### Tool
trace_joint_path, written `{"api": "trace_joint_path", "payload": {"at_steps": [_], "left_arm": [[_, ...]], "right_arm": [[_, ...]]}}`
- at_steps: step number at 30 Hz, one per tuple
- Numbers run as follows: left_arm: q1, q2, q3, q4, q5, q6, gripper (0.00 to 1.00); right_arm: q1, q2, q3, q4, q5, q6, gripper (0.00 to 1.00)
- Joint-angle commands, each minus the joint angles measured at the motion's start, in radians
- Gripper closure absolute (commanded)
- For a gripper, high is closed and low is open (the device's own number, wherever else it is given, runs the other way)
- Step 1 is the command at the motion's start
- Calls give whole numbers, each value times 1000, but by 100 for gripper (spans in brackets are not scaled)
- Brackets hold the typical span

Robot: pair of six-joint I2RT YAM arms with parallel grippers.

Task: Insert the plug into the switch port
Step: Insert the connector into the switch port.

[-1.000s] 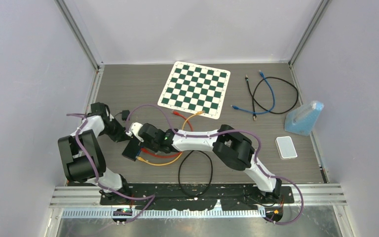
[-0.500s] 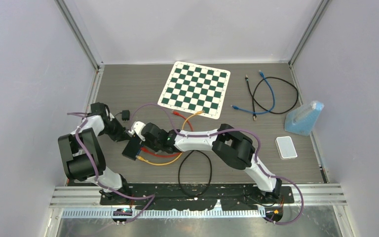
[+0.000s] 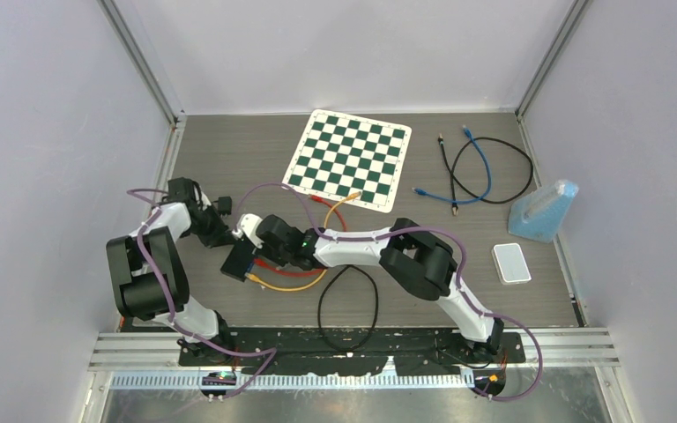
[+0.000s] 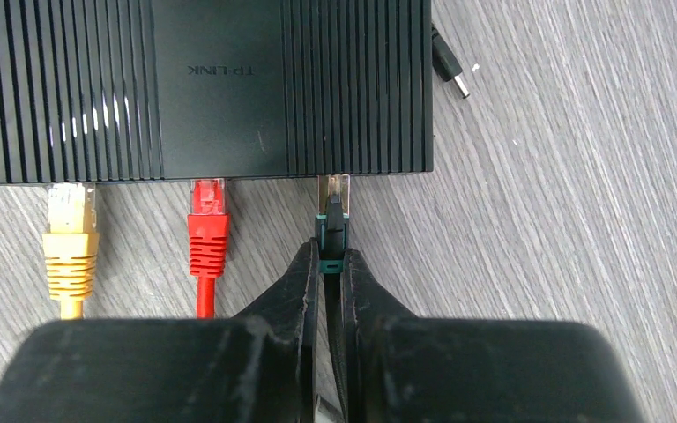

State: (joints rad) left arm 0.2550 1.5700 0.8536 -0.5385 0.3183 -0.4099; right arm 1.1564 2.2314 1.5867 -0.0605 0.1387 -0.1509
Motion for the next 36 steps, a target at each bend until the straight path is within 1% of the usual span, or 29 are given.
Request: {"api": "trace_joint_path", "payload": {"at_steps": [1, 9, 13, 22, 29, 32, 36], "left_arm": [[-54, 0, 19, -72, 105, 13, 100], [-98, -6, 41, -95, 76, 42, 100], [-123, -8, 39, -95, 68, 45, 100], [-158, 22, 38, -84, 115, 49, 100], [-172, 31, 18, -56, 156, 31, 100], [-188, 38, 18, -53, 167, 33, 100], [-204, 50, 25, -56, 180, 35, 100]], "right_arm": [[-2, -83, 44, 159, -14, -25, 95], [-2, -110, 24, 182, -49, -123, 95], [-1, -135, -9, 223, -74, -166, 95], [-2, -101, 24, 223, -96, -199, 95], [-1, -82, 43, 257, -68, -208, 95], [-4, -77, 70, 244, -57, -194, 95], [-3, -82, 65, 280, -100, -213, 95]]}}
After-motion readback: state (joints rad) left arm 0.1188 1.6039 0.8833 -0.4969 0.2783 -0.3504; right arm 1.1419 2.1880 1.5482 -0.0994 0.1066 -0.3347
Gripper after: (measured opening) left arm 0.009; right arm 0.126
